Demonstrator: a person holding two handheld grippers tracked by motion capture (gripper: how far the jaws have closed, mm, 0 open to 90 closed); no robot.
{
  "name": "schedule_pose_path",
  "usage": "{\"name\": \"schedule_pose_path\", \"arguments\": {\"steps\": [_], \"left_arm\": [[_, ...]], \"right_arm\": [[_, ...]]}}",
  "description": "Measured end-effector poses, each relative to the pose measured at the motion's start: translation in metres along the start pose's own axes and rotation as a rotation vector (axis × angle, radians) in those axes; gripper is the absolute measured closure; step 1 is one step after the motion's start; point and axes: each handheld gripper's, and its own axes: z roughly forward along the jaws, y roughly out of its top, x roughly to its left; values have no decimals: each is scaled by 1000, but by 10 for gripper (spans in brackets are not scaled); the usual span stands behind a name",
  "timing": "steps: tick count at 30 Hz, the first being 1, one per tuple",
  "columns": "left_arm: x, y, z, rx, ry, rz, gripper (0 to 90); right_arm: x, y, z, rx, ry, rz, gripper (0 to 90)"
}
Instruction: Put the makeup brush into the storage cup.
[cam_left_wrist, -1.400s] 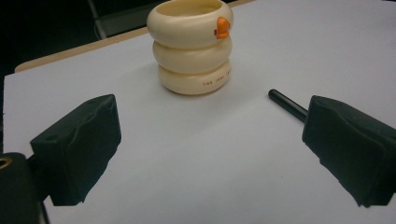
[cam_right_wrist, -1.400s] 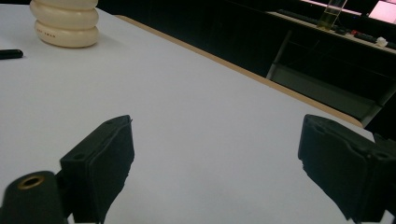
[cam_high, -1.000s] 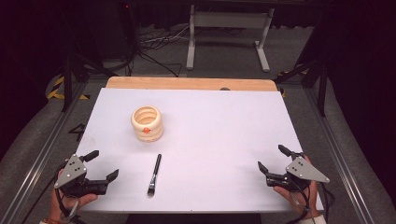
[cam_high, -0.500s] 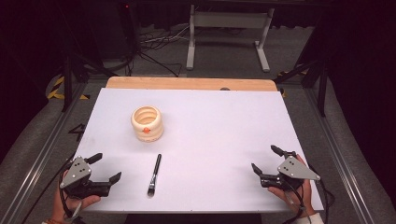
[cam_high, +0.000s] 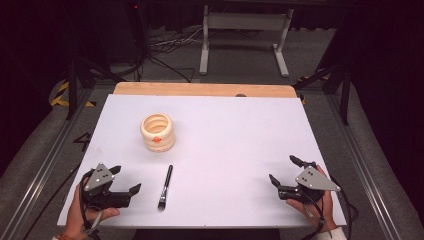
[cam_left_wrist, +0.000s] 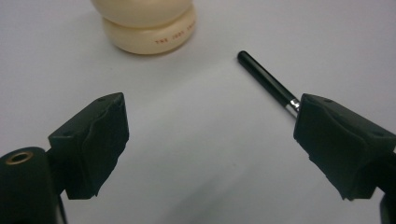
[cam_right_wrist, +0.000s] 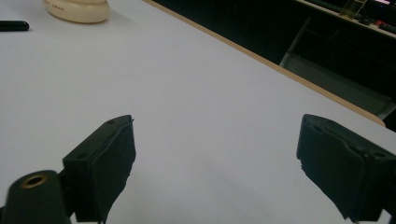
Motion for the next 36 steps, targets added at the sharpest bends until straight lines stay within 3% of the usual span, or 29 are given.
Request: {"name": "schedule_pose_path", "arguments": {"steps": [3, 6, 9, 13, 16, 21, 23, 24, 26, 29, 31, 35, 36], "left_arm": [[-10, 10, 9, 82, -37, -20, 124], [-20, 19, 21, 170, -52, -27, 145], [-28, 27, 33, 254, -70, -60, 168], [-37, 34, 48, 342, -138, -91, 209], [-44, 40, 61, 433, -124, -85, 242], [-48, 45, 71, 503, -126, -66, 357], [-50, 46, 74, 527, -118, -34, 366], [-53, 48, 74, 560, -74, 30, 446], [-54, 48, 74, 570, -71, 54, 497], [-59, 51, 73, 615, -117, 170, 688], [-59, 52, 73, 622, -129, 197, 762], [-55, 53, 74, 623, -159, 222, 773], [-56, 52, 73, 617, -165, 246, 776]], "right_arm": [[0, 0, 1, 5, -4, 3, 126], [0, -1, 1, 15, -7, 0, 127], [0, -2, 2, 25, -11, -2, 128], [-1, -2, 3, 33, -14, 1, 129], [-2, -3, 3, 36, -16, 3, 129], [-2, -3, 3, 40, -18, 0, 130], [-2, -3, 4, 41, -17, 2, 130], [-2, -3, 4, 44, -17, 3, 131], [-1, -3, 4, 48, -17, 2, 131], [-1, -3, 5, 54, -14, 2, 130], [1, -3, 5, 55, -11, -5, 131], [2, -2, 6, 63, -7, -11, 131], [3, -2, 6, 65, -7, -15, 131]]}}
